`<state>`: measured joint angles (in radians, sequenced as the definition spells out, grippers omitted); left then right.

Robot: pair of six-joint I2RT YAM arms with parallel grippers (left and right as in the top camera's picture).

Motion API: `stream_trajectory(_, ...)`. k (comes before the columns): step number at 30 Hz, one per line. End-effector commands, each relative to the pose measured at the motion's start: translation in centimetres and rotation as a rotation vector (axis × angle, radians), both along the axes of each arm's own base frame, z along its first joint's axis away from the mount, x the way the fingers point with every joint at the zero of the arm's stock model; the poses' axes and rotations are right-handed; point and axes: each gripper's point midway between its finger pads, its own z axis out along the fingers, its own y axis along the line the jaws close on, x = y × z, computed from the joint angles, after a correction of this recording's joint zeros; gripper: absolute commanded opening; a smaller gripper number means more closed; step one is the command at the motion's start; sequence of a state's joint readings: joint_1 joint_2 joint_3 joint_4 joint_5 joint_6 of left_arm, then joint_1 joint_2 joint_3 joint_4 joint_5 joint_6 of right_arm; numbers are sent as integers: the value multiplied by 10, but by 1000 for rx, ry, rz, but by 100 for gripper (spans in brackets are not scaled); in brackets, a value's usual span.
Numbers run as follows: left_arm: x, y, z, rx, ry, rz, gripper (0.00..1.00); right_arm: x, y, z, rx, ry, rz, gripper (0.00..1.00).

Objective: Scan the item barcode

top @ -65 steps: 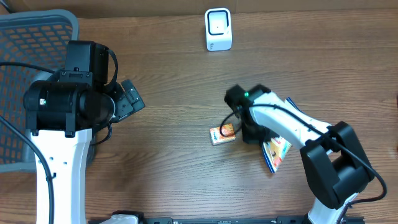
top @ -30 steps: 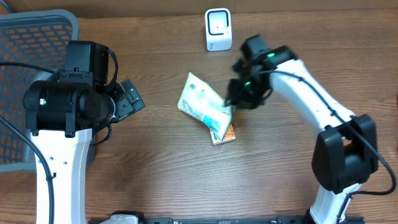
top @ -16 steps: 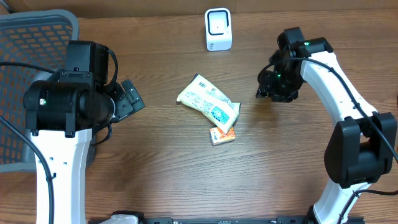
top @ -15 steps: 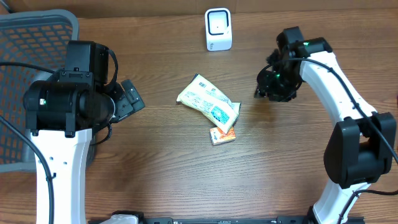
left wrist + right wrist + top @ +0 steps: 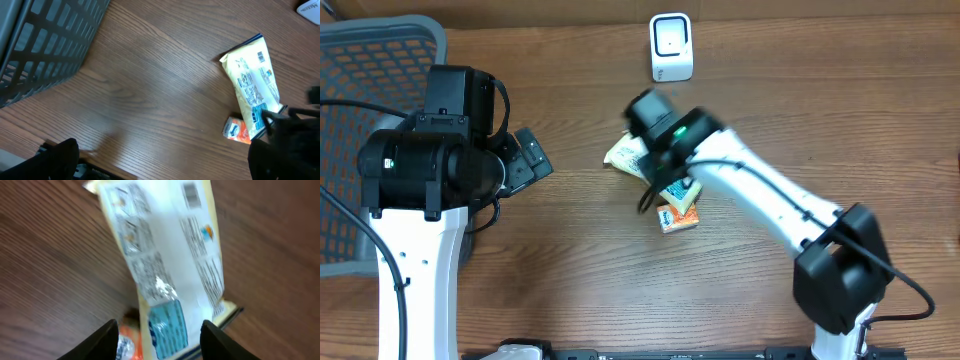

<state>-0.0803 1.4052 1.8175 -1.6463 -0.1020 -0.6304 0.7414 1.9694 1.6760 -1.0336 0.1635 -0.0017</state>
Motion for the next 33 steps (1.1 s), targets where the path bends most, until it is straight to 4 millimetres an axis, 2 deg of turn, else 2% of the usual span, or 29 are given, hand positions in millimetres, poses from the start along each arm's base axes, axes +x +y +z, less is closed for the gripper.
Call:
stream_trajectory(1,0,4,-1,5,1,29,99,16,8,8,-94,-136,55,54)
stream_trajectory(4,0,4,-1,5,1,29,100,15,19,-7,-115,-140,92,56)
stream_trajectory(9,0,4,-1,5,1,29,100,30,9,-28,-242,-204,62,57)
stream_trajectory(19,0,4,-1,5,1,29,100,25,15,-50,-230,-146,85,57)
stream_trajectory(26,0,4,-1,5,1,29,100,14,23,-59,-236,-132,115,57)
stream_trajectory(33,0,4,-1,5,1,29,100,10,17,-79,-243,-125,113,57)
